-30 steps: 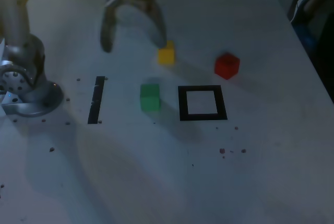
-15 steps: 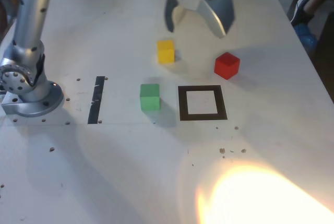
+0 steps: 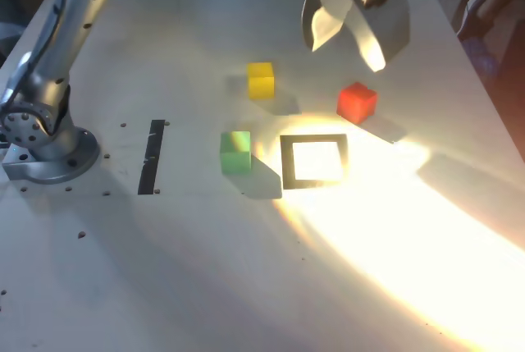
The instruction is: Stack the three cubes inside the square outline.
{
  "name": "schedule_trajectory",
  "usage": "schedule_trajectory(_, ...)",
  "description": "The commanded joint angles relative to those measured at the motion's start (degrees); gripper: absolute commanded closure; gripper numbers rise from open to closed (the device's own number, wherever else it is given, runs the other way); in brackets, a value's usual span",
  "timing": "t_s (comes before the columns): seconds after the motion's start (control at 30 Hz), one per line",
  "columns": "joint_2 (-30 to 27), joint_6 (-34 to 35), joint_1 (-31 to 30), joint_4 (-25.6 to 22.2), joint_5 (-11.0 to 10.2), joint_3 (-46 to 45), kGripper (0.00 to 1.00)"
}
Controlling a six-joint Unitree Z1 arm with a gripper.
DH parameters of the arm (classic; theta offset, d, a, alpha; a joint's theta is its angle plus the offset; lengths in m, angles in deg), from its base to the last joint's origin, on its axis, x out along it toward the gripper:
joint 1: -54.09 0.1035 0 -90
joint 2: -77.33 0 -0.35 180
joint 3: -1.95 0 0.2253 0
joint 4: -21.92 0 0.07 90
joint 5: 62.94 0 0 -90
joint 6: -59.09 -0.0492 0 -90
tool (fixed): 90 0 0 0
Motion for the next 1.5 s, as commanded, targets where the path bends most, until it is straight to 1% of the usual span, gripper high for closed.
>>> schedule_trajectory(0.0, 0.96, -0.12, 0.17, 0.97, -0.16, -1.49, 0.06)
schedule_trajectory(0.3, 2.65, -0.11, 0.93, 8.11, -0.05, -7.52, 0.09)
schedule_trajectory(0.5, 2.43, 0.01, 1.05, 11.71, 0.94, -10.9, 0.15)
schedule_trajectory(0.67, 2.6, 0.11, 1.05, 14.42, 1.35, -12.87, 0.21)
schedule_trajectory(0.93, 2.83, 0.11, 1.06, 16.59, 2.26, -13.51, 0.3)
schedule_trajectory(1.07, 3.29, 0.12, 1.06, 17.56, 2.42, -13.61, 0.33)
schedule_trajectory(1.17, 3.65, 0.26, 1.06, 18.06, 2.45, -13.34, 0.37)
schedule_trajectory(1.47, 3.76, 0.98, 1.06, 19.32, 2.4, -13.34, 0.6)
